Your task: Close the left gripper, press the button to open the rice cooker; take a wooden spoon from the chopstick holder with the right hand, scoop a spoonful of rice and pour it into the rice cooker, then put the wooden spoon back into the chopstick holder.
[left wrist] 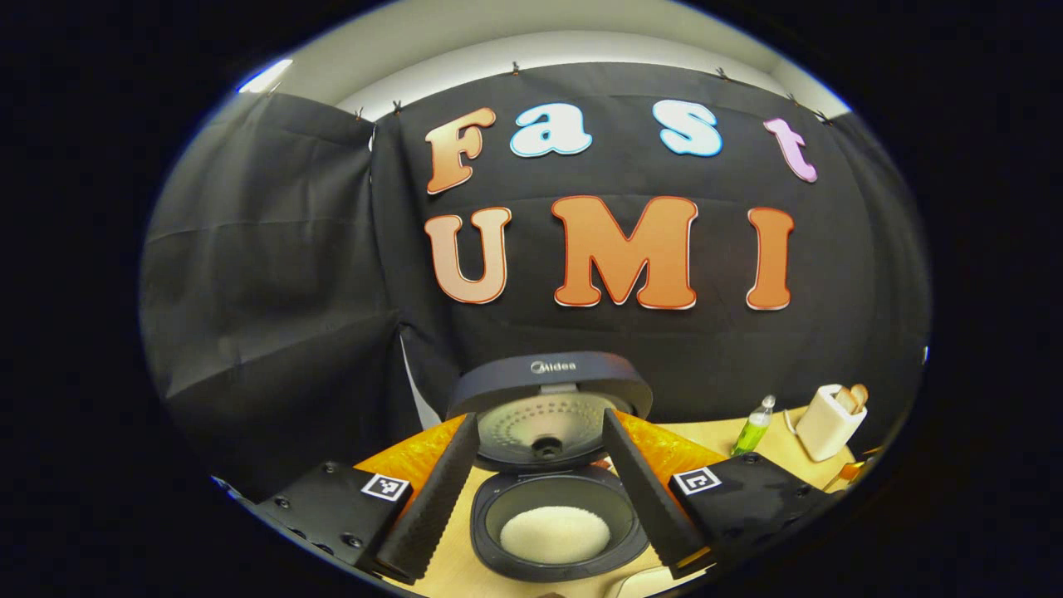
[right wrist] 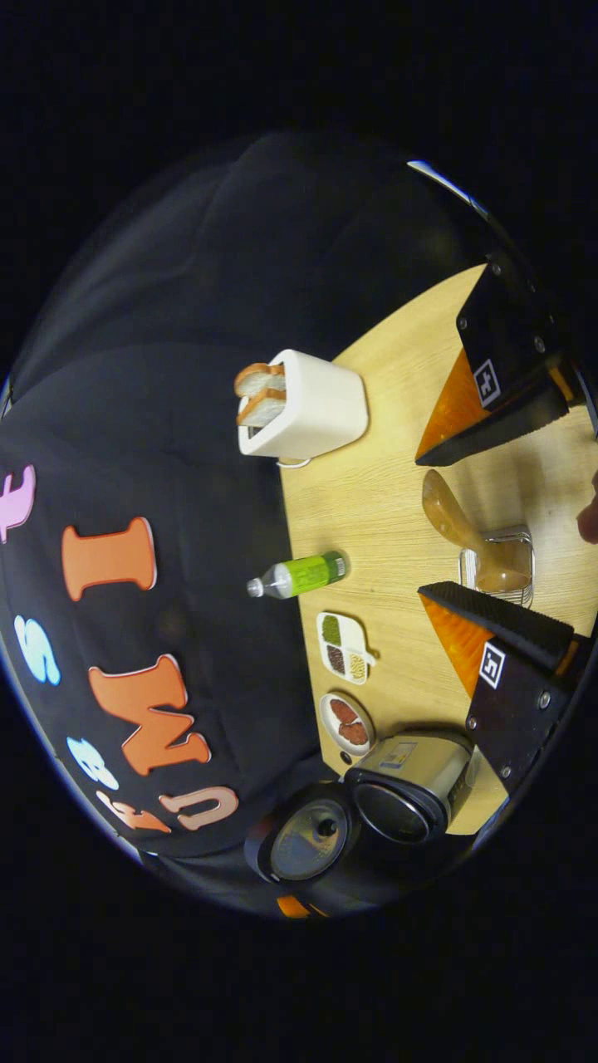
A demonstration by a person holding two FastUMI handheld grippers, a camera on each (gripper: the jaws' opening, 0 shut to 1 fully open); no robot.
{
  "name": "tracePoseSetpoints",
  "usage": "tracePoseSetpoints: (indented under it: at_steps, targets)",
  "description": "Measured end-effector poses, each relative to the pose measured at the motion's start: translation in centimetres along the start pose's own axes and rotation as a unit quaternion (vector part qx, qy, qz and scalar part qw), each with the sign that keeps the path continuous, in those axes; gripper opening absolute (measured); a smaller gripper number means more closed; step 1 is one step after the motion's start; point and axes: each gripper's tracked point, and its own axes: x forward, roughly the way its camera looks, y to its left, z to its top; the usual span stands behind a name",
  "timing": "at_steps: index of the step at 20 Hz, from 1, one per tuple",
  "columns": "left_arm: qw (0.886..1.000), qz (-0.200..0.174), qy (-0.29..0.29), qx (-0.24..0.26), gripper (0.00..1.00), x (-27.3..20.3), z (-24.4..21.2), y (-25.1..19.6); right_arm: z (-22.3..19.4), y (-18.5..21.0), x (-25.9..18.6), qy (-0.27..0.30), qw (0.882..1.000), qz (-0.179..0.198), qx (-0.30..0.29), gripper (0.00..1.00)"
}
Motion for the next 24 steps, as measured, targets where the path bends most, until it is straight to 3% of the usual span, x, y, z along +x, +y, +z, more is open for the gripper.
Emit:
tracePoseSetpoints:
  at_steps: [3,4,6,7,12,15,16,18,21,22,24]
  targets:
    - [0.999,-0.016,0.019,-0.035,1.00,3.4,2.9,0.2,3.7,-0.3,-2.1,-0.052,0.999,-0.005,-0.014,0.89]
    - [0.998,-0.025,0.025,-0.044,0.92,4.5,3.7,0.1,4.6,-0.4,-2.8,-0.064,0.998,-0.005,-0.015,0.89]
    - [0.996,-0.044,0.052,-0.056,0.93,6.7,4.2,-0.4,6.3,-0.4,-4.1,-0.088,0.996,-0.005,-0.019,0.89]
    - [0.995,-0.052,0.061,-0.051,0.96,7.5,4.6,-0.7,6.8,-0.5,-4.6,-0.096,0.995,-0.007,-0.022,0.89]
    - [0.988,-0.055,0.146,0.007,0.94,11.4,2.8,-0.2,7.0,-0.5,-6.5,-0.107,0.994,-0.007,-0.034,0.89]
    - [0.975,-0.055,0.215,-0.001,0.98,12.5,0.6,0.5,5.8,-0.1,-6.2,-0.098,0.995,-0.004,-0.034,0.89]
    - [0.973,-0.060,0.223,-0.009,0.94,12.6,0.1,0.5,5.2,0.2,-6.1,-0.092,0.995,-0.003,-0.033,0.94]
    - [0.962,-0.071,0.264,-0.023,0.97,11.9,-1.7,-0.4,4.4,0.8,-5.9,-0.082,0.996,0.005,-0.033,0.89]
    - [0.932,-0.086,0.347,-0.055,0.94,8.9,-4.6,-1.9,4.5,1.7,-5.7,-0.083,0.996,0.018,-0.033,0.89]
    - [0.920,-0.086,0.376,-0.065,0.97,7.5,-6.3,-2.0,4.5,2.0,-5.7,-0.083,0.996,0.022,-0.033,0.89]
    - [0.911,-0.092,0.398,-0.051,0.95,6.2,-8.0,-2.0,4.4,2.5,-5.4,-0.083,0.995,0.030,-0.034,0.89]
